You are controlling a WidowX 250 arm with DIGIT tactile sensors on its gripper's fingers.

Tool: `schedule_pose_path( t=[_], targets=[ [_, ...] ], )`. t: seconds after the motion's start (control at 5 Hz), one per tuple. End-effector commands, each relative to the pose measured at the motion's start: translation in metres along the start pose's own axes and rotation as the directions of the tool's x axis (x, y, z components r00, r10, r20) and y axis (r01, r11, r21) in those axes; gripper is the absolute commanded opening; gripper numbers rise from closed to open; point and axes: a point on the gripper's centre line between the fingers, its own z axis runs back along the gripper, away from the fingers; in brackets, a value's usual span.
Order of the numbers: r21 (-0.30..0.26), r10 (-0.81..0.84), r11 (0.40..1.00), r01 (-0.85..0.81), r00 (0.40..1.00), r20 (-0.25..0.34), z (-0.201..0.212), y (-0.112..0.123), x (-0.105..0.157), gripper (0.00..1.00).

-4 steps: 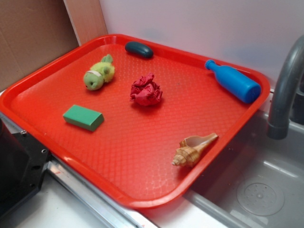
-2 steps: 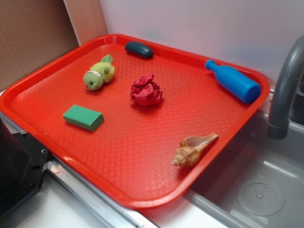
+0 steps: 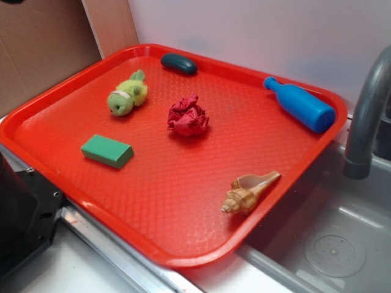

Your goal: Grab the red paper.

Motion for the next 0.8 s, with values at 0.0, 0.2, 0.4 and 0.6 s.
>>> schedule_pose_path(
  t=[0.0, 0.2, 0.4, 0.6],
  targets=[
    [0.031, -0.250, 0.968, 0.249, 0.967, 0.038, -0.042, -0.011, 0.048, 1.00],
    [0.019, -0.481, 0.877, 0.481, 0.876, 0.029, -0.087, -0.029, 0.090, 1.00],
    [-0.014, -0.682, 0.731, 0.682, 0.732, 0.018, -0.117, -0.053, 0.100, 1.00],
    [-0.053, -0.791, 0.612, 0.789, 0.611, -0.020, -0.151, -0.064, 0.095, 1.00]
  ],
)
